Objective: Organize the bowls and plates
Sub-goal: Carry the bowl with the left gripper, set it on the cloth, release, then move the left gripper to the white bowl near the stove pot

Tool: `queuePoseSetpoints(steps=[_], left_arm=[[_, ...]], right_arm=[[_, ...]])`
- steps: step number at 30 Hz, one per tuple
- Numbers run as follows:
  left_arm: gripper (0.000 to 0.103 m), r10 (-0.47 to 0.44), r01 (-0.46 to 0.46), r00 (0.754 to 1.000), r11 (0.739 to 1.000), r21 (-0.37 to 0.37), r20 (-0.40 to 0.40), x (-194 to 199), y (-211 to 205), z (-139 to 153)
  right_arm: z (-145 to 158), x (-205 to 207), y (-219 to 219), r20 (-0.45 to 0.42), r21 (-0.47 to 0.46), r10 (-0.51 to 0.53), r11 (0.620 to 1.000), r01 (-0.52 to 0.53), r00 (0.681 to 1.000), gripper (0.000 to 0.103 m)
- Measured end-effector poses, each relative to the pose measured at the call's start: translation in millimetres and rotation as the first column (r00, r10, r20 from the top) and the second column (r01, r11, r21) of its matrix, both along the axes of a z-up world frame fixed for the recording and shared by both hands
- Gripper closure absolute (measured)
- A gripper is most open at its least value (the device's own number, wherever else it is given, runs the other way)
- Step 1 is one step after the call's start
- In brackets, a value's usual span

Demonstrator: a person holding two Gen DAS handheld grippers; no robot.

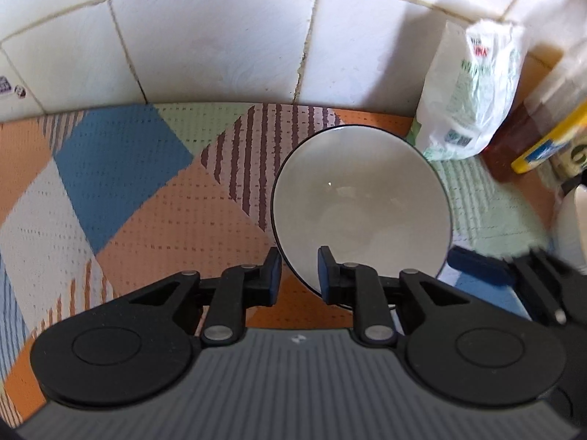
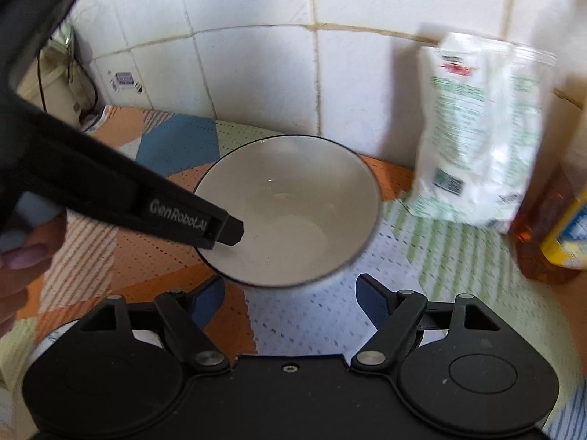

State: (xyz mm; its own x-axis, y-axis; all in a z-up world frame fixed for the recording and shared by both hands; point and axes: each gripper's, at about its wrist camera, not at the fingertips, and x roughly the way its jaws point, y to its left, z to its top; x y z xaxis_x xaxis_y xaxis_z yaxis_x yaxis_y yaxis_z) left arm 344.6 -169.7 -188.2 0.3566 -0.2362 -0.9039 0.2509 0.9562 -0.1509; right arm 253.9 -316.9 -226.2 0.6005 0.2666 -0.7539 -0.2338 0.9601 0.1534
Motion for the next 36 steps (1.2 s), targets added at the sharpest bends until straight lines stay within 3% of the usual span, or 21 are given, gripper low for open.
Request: queuePoseSetpoints(steps=[4,9,18,20,28,36], left_arm=[[0.065,-0.037,0.036,0.999,0.999,0.022,0.038,-11,0,20],[0.061,-0.112,0.11,0.993,0.992,0.061,0.039,-32,-1,44],[0.045,-0.281,0.27,0.959,0.947,0.172,0.042,-83,-13,67],[0.034,-0.305,0.292,0.951,0.939,0.179,0.046,-94,-16,71],[0.019,-0.435,0.414,0.897,0.89,0.193,0.083,-139,-30,85],[0.018,-0.552,0.518,0.822,0.827,0.217,0.141,-183,-57,101]], right_arm=[[17,-35,-14,0.056,0.038,-0.097,0.995,0.095,0.994,0.021],[37,-80,-24,0.112,0.05,-0.243,0.97,0.239,0.964,0.021],[62,-162,-33,0.191,0.056,-0.461,0.886,0.46,0.866,0.021],[64,-182,-34,0.21,0.055,-0.502,0.863,0.503,0.839,0.021],[80,-238,-26,0.26,0.038,-0.591,0.797,0.603,0.764,0.019],[82,-287,-19,0.273,0.035,-0.666,0.728,0.684,0.694,0.017]])
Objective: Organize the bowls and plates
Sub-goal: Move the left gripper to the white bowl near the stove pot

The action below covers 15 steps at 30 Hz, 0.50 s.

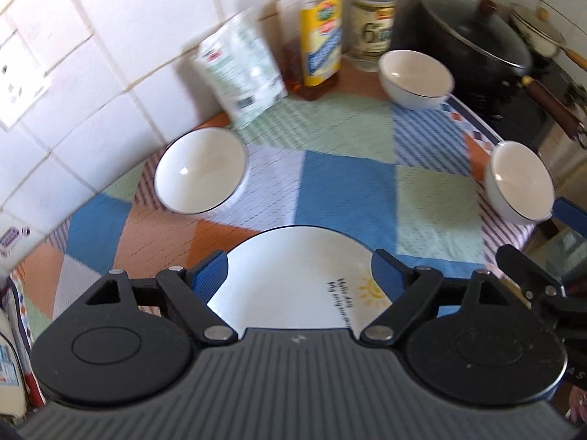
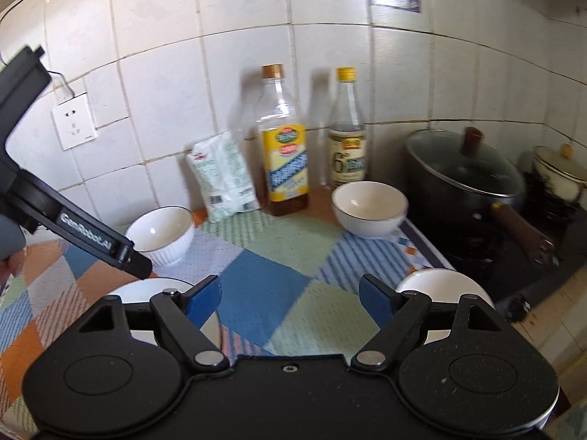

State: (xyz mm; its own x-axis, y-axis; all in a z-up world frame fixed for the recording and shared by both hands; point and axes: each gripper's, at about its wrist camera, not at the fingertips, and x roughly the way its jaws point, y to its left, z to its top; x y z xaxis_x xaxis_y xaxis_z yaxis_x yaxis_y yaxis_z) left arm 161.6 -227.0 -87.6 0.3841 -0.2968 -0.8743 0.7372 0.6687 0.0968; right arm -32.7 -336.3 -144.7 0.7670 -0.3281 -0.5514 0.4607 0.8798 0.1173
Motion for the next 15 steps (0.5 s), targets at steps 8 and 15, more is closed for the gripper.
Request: queuePoseSetpoints(steps=[8,15], left_arm=[[0.016,-0.098,0.097,0.995,0.995,0.03,0.018,-30,-44,4],[0.011,-0.13,0.129,0.991,0.991,0.043,0.015,-49,-90,-5]], right_arm=[[-12,-31,-21,-0.017,-0.02,-0.104,0.994,0.104,0.994,0.011],[-38,-47,-54,-0.093,-0.052,-0.147,0.988,0.143,0.985,0.011]])
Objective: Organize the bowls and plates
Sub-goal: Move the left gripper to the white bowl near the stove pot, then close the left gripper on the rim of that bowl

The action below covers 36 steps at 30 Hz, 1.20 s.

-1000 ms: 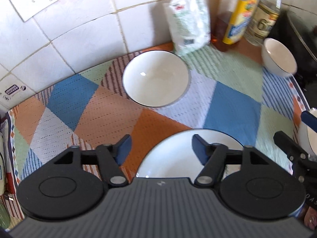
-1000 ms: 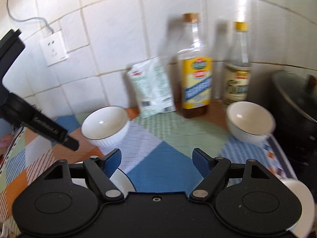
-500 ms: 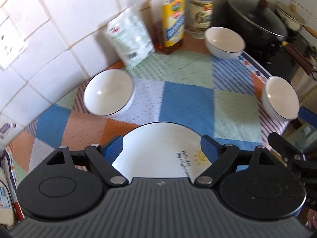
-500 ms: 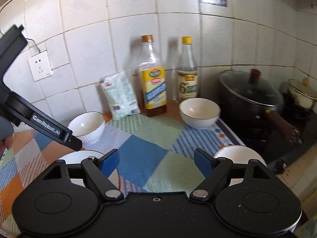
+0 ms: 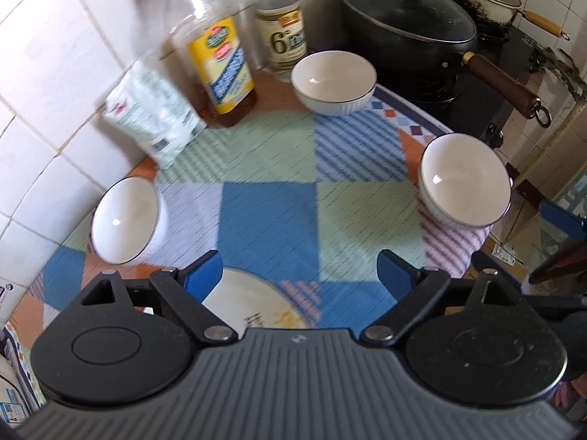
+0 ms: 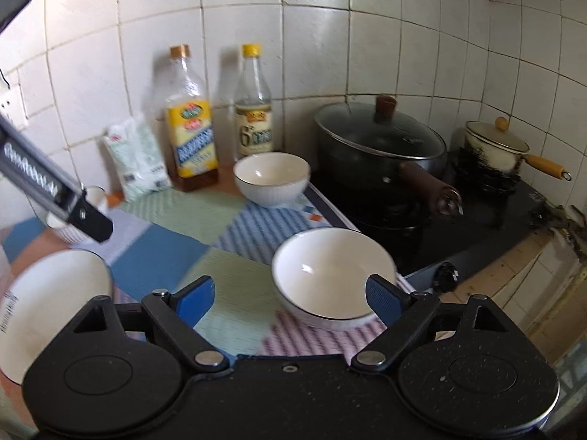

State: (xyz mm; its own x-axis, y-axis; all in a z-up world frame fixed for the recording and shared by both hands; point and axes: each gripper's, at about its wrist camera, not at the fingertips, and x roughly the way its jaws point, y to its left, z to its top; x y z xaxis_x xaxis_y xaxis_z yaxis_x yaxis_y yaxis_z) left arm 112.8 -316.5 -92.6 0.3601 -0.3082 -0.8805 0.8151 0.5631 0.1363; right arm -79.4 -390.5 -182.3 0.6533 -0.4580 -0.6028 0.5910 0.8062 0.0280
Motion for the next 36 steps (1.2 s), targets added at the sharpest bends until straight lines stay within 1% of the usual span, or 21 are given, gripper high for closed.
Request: queuePoseSetpoints(steps=[5,9,11,14,16,19,24,25,27,28,29,33,36], left_arm=[[0.011,0.009,-0.008,1.0,1.0,0.018,-0.027,-7,-31,-13],[0.011,-0.007,0.009,0.999,0.999,0.039,-0.048,-15,-51,-27],[0.011,-0.012,0.016,0.997,0.999,0.045,-0.071,-18,-62,-33],[0.011,0.016,-0.01,0.991,0.999,0.051,-0.132,-18,-75,-43],[0.011,0.032,-0.024,0.988,0.998,0.056,-0.15,-18,-84,-49],[0.011,0.029,-0.021,0.99,0.998,0.065,-0.137,-21,-98,-59],[0.012,-0.008,0.016,0.994,0.997,0.07,-0.111,-25,-117,-77],[0.015,-0.013,0.021,0.993,0.997,0.07,-0.117,-25,-121,-81],[0.025,-0.005,0.011,0.992,0.998,0.055,-0.124,-25,-125,-89],[0.033,0.005,0.002,0.992,0.998,0.056,-0.125,-25,-126,-93],[0.039,0.005,0.004,0.991,0.998,0.066,-0.133,-25,-129,-97],[0.046,0.007,0.004,0.987,0.998,0.069,-0.162,-25,-136,-110],[0.058,0.014,0.0,0.982,0.997,0.072,-0.187,-24,-137,-116]], right_arm=[[-16,-7,-25,-0.014,0.035,-0.001,0.999,0.002,1.0,0.011],[-33,-5,-39,-0.053,0.044,0.029,0.999,-0.027,0.998,0.011],[-40,-5,-44,-0.058,0.059,0.05,0.997,-0.047,0.997,0.011],[-51,-4,-54,-0.059,0.091,0.067,0.994,-0.061,0.996,0.011],[-56,-1,-60,-0.056,0.11,0.082,0.991,-0.076,0.995,0.011],[-64,4,-68,-0.061,0.117,0.119,0.987,-0.111,0.991,0.011],[-75,14,-80,-0.061,0.128,0.185,0.976,-0.176,0.981,0.011],[-77,15,-81,-0.058,0.129,0.193,0.974,-0.184,0.979,0.011],[-81,16,-84,-0.048,0.132,0.202,0.972,-0.195,0.978,0.011],[-83,18,-85,-0.044,0.134,0.204,0.971,-0.197,0.978,0.011],[-85,19,-86,-0.041,0.136,0.205,0.971,-0.198,0.978,0.011],[-92,24,-87,-0.043,0.137,0.218,0.968,-0.21,0.975,0.011],[-94,25,-89,-0.029,0.13,0.221,0.968,-0.215,0.975,0.011]])
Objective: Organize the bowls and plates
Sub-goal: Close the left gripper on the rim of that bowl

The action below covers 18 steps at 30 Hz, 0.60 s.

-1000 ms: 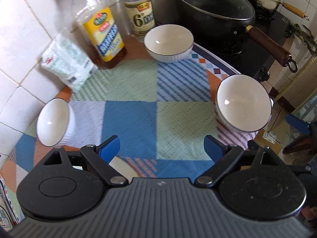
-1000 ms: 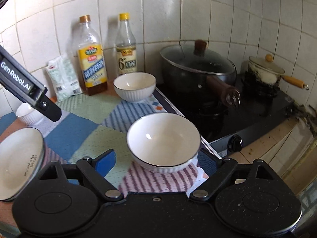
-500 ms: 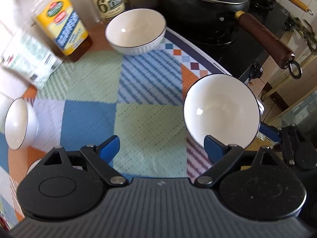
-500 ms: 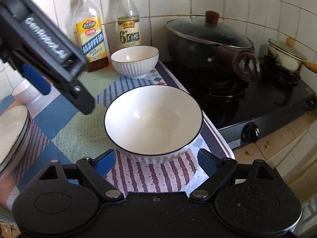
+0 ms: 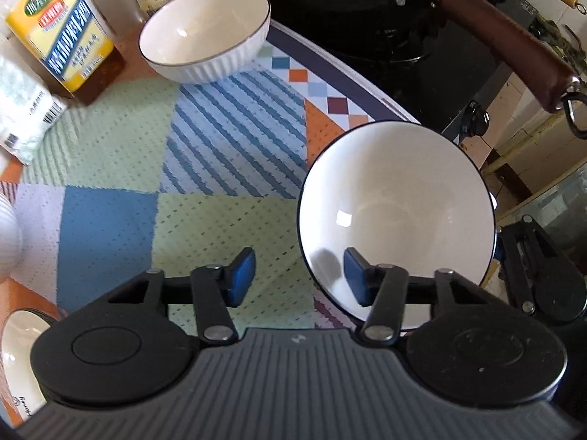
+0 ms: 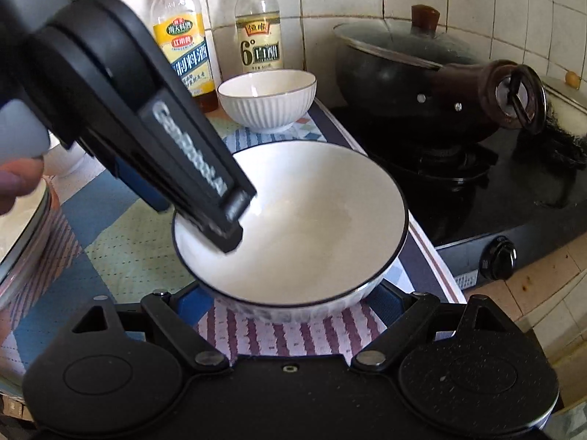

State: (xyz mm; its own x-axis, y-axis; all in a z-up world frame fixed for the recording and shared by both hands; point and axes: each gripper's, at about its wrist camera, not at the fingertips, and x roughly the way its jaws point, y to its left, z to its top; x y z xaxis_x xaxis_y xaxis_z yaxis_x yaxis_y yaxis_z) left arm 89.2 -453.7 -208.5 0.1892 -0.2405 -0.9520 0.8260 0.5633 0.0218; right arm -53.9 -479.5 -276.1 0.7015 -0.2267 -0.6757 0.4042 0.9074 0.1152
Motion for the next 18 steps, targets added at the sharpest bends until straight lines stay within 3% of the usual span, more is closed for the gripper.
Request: queuePoseSetpoints(steps=[8,18], left_arm=[[0.084,-0.004,0.003,1.0,0.998,-0.056,-0.015,-1,-4,-4],[0.085,-0.019,0.019,1.0,0.999,-0.027,0.003,-3,-8,-3]], right_arm=[[-2,8,-4,0.015,-0.001,0.021,1.0,-0.021,1.0,0.004],[-6,14,-11,0.027,0.001,0.03,1.0,-0.03,0.999,0.0]])
